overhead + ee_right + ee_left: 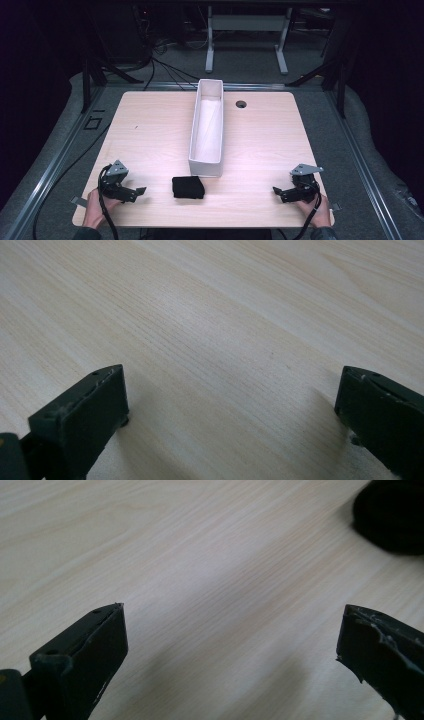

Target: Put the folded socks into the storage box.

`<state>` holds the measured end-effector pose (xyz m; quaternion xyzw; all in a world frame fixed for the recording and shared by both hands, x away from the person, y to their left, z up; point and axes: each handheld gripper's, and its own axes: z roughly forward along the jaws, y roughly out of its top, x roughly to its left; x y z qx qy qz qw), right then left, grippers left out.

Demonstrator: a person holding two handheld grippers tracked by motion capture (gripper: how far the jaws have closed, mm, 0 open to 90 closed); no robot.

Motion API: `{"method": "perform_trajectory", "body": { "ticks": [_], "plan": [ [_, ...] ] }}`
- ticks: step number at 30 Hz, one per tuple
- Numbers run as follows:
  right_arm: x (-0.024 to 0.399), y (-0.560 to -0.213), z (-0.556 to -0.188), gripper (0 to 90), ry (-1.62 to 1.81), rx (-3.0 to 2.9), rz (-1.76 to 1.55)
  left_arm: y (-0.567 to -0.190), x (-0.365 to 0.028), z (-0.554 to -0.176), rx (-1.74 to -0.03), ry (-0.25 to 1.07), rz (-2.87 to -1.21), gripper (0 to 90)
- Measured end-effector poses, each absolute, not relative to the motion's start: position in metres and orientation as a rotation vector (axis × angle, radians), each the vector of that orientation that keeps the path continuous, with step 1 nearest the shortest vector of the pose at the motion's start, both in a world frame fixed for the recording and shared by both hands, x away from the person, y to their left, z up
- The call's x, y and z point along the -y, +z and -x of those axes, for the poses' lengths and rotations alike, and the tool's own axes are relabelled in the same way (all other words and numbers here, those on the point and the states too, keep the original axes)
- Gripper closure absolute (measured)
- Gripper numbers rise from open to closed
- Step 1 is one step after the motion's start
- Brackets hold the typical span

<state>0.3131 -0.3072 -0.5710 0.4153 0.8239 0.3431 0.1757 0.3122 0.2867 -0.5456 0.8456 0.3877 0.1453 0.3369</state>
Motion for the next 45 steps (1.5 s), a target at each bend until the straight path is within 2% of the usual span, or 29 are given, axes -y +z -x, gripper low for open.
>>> {"method": "perform_trajectory", "body": {
  "ticks": [6, 22, 31, 45],
  "plan": [
    [0.307, -0.571, -0.313, 0.0, 0.974, -2.332, -1.182, -0.528, -0.273, -0.308, -0.918, 0.395, -2.242, 0.0],
    [0.308, -0.570, -0.313, 1.5, 0.957, -2.320, -1.204, -0.502, -0.225, -0.304, -0.698, 0.297, -2.304, 0.0],
    [0.309, -0.571, -0.313, 2.1, 0.971, -2.310, -1.200, -0.500, -0.191, -0.305, -0.587, 0.236, -2.373, 0.0],
    [0.309, -0.571, -0.313, 2.2, 0.970, -2.309, -1.201, -0.508, -0.157, -0.307, -0.520, 0.185, -2.426, 0.0]
  ]
}}
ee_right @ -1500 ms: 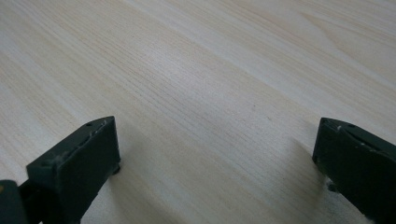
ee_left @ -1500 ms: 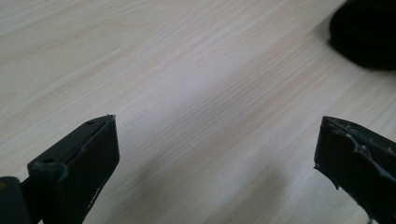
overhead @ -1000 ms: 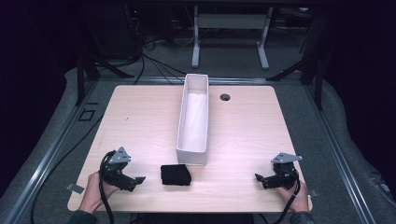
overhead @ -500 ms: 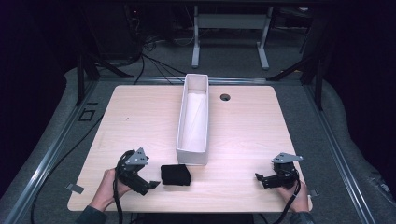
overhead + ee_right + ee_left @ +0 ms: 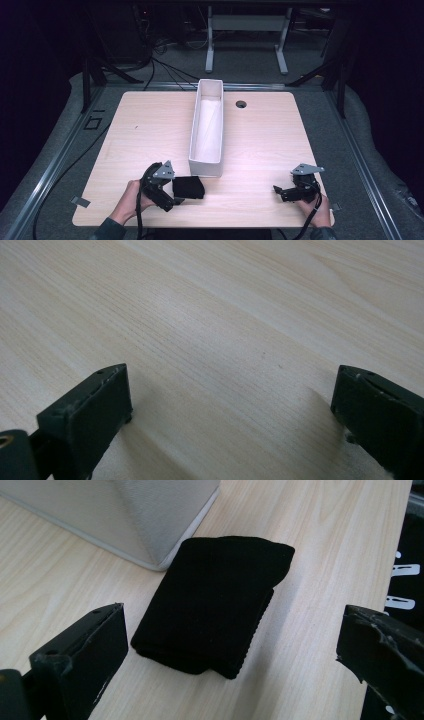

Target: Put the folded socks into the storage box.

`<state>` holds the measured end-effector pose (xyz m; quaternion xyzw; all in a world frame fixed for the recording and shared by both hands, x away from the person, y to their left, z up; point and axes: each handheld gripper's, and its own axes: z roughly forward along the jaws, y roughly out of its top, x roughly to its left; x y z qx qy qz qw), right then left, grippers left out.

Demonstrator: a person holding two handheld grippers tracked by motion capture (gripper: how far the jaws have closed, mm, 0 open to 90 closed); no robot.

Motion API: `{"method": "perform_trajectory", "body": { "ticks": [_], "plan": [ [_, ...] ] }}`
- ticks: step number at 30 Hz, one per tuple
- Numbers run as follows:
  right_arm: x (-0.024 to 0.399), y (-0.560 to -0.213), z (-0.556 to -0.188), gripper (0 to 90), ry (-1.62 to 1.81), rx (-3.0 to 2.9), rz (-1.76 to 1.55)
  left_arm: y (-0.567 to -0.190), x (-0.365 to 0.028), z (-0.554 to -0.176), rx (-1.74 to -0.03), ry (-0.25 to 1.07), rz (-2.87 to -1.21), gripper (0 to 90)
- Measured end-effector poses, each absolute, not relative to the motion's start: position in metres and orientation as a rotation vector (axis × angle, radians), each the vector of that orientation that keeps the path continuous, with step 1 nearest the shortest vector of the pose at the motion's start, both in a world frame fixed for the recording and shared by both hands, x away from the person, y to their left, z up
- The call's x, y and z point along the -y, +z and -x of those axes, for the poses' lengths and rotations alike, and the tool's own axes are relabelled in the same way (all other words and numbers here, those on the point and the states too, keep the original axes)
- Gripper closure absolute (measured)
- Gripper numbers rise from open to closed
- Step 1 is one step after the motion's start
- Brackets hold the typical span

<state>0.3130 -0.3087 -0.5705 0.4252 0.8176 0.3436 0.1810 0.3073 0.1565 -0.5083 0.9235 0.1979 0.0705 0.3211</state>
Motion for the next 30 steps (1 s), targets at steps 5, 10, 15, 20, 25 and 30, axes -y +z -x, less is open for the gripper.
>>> {"method": "perform_trajectory", "body": {
  "ticks": [5, 10, 15, 20, 25, 30],
  "plan": [
    [0.309, -0.571, -0.313, 2.2, 0.971, -2.309, -1.200, -0.512, -0.146, -0.307, -0.501, 0.188, -2.456, 9.0],
    [0.309, -0.571, -0.313, 2.2, 0.971, -2.309, -1.203, -0.518, -0.141, -0.310, -0.499, 0.203, -2.492, 28.5],
    [0.309, -0.571, -0.313, 2.2, 0.972, -2.309, -1.203, -0.521, -0.140, -0.314, -0.486, 0.193, -2.515, 34.7],
    [0.309, -0.571, -0.313, 2.2, 0.971, -2.308, -1.205, -0.525, -0.138, -0.314, -0.465, 0.206, -2.560, 41.0],
    [0.309, -0.571, -0.313, 2.2, 0.971, -2.308, -1.205, -0.526, -0.135, -0.312, -0.451, 0.261, -2.584, 47.3],
    [0.309, -0.571, -0.313, 2.2, 0.970, -2.307, -1.206, -0.528, -0.135, -0.310, -0.439, 0.301, -2.588, 53.2]
  ]
}}
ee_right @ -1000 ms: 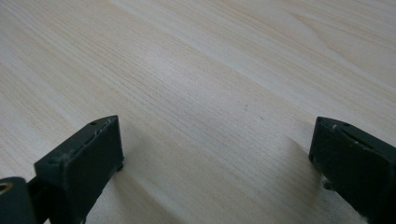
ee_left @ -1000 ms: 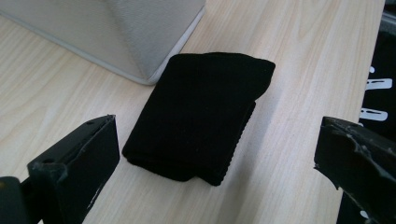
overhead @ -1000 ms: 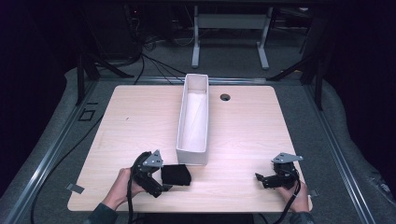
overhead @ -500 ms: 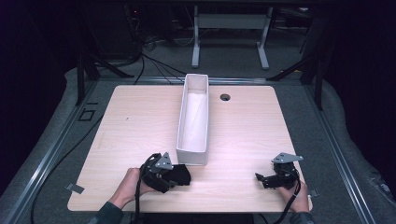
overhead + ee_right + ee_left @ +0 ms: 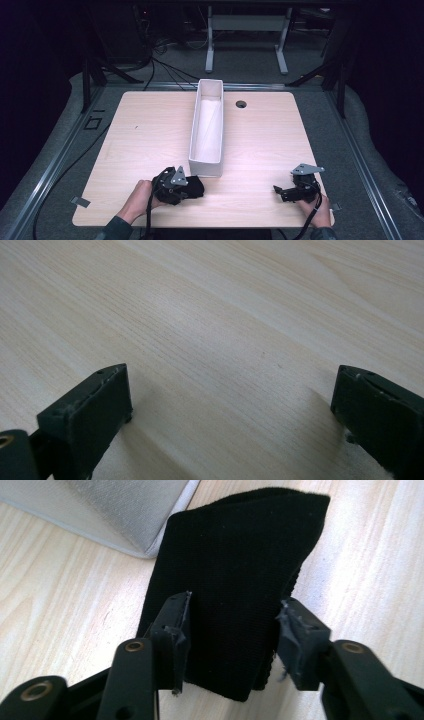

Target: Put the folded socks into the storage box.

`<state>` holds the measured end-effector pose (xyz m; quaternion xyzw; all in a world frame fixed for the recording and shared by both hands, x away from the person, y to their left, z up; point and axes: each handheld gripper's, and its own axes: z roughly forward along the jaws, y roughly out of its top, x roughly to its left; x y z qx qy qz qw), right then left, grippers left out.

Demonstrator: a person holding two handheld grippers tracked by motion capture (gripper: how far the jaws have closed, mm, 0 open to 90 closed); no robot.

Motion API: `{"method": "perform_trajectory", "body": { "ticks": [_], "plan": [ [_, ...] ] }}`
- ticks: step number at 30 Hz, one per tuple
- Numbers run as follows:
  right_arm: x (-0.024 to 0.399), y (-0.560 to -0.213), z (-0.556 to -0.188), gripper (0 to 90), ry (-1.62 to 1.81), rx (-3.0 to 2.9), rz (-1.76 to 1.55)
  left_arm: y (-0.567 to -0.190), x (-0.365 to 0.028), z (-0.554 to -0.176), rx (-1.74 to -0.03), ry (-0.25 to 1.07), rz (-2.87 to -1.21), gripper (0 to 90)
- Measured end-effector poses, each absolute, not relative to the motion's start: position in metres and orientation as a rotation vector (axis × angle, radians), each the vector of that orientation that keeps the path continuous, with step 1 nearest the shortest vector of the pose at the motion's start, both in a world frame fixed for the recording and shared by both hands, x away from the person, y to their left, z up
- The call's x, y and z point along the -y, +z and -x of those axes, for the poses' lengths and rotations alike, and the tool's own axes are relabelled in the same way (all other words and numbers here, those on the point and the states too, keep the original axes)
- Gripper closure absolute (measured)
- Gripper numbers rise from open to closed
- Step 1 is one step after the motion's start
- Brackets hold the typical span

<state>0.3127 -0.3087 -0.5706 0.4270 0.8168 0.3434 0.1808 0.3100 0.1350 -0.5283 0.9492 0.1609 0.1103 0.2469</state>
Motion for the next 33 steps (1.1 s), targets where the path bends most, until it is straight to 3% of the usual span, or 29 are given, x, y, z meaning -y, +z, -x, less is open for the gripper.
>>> {"method": "perform_trajectory", "body": {
  "ticks": [12, 33],
  "plan": [
    [0.309, -0.571, -0.313, 2.2, 0.966, -2.303, -1.210, -0.527, -0.141, -0.307, -0.398, 0.347, -2.540, 62.6],
    [0.309, -0.571, -0.313, 2.2, 0.971, -2.298, -1.211, -0.518, -0.147, -0.302, -0.359, 0.424, -2.498, 68.3]
  ]
}}
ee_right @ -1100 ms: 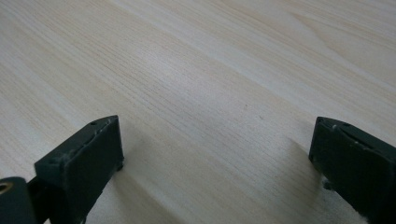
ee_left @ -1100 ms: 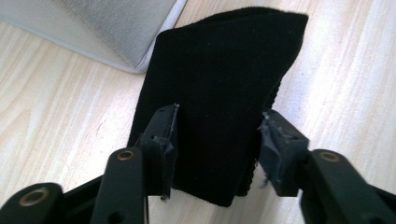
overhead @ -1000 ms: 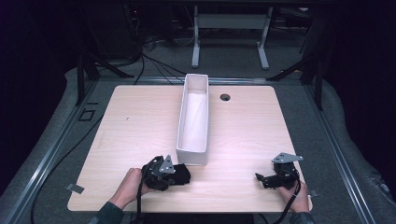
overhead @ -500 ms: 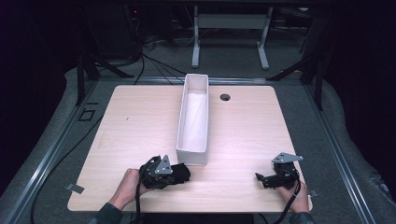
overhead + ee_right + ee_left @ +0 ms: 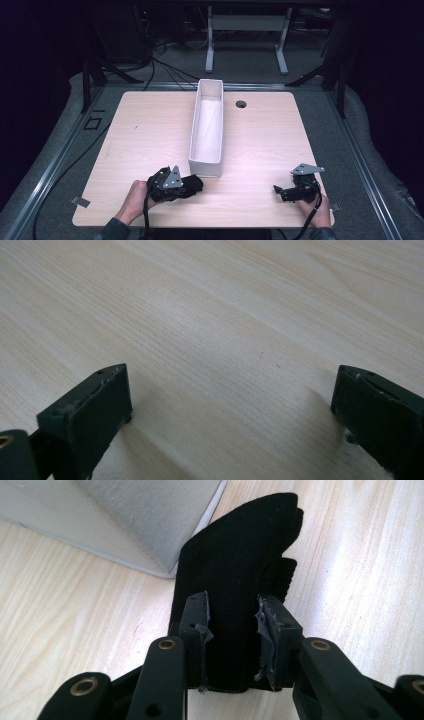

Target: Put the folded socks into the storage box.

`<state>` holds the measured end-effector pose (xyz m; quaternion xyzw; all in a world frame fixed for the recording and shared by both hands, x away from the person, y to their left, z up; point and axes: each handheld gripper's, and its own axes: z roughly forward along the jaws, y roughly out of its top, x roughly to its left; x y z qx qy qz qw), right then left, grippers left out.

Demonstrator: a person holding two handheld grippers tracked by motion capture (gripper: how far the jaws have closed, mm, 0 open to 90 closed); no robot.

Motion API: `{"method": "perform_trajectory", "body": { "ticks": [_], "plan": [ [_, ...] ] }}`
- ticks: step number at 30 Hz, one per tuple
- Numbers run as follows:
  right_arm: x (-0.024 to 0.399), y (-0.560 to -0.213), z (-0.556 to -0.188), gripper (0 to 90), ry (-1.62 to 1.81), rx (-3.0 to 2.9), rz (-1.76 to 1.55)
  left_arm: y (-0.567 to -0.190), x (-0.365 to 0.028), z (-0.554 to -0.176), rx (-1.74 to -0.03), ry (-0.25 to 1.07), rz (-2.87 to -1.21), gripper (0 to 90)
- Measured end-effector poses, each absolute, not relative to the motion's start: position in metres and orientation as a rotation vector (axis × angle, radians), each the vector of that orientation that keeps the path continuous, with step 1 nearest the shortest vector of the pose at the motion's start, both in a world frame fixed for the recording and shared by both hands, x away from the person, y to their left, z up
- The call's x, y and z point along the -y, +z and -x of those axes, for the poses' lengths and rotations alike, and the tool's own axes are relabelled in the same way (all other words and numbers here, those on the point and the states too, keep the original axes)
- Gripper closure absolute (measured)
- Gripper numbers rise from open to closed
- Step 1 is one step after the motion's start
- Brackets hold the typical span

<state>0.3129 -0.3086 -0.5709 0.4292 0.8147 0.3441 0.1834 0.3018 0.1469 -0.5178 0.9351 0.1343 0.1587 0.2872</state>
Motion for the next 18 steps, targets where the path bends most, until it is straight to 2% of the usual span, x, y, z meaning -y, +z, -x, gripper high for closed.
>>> {"method": "perform_trajectory", "body": {
  "ticks": [18],
  "plan": [
    [0.309, -0.571, -0.313, 2.2, 0.966, -2.301, -1.214, -0.503, -0.165, -0.300, -0.391, 0.459, -2.472, 69.5]
  ]
}}
